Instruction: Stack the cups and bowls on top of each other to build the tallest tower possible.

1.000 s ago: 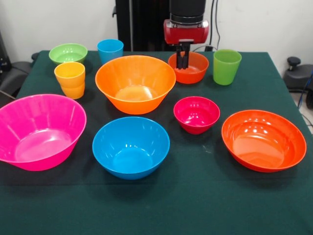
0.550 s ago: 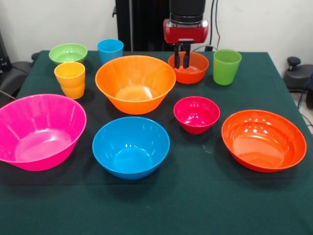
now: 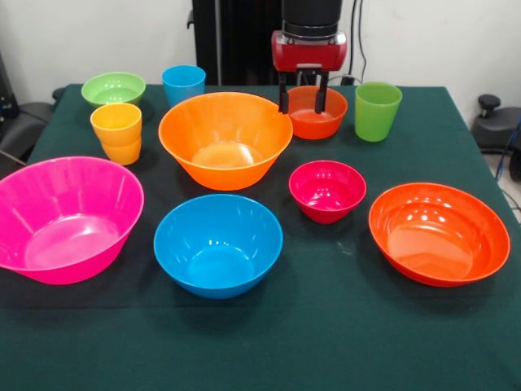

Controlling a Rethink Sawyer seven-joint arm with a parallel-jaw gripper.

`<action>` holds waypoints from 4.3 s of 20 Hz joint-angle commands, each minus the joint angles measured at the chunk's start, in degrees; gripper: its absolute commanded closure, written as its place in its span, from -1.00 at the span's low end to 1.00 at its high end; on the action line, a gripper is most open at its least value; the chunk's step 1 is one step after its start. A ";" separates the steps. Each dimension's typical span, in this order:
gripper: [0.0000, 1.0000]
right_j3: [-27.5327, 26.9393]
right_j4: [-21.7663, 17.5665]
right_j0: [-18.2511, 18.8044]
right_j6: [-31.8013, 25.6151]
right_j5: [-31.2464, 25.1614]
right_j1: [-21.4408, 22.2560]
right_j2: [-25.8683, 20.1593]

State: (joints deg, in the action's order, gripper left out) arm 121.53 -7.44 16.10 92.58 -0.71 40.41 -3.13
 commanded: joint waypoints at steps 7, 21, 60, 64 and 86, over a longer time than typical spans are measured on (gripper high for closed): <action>-1.00 -0.67 -0.92 0.02 7.21 -2.57 0.85 -3.22; -1.00 -1.13 -3.03 0.92 7.18 2.63 -4.10 -3.02; 1.00 -0.42 -0.63 3.28 8.81 -0.63 -7.17 -4.92; 1.00 -1.75 -1.16 3.16 8.01 -0.33 -7.07 -5.04; 1.00 -0.12 0.23 1.99 8.03 -6.23 -0.40 -4.68</action>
State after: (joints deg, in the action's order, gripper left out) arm 121.51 -9.65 19.80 92.58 2.02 36.98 -3.54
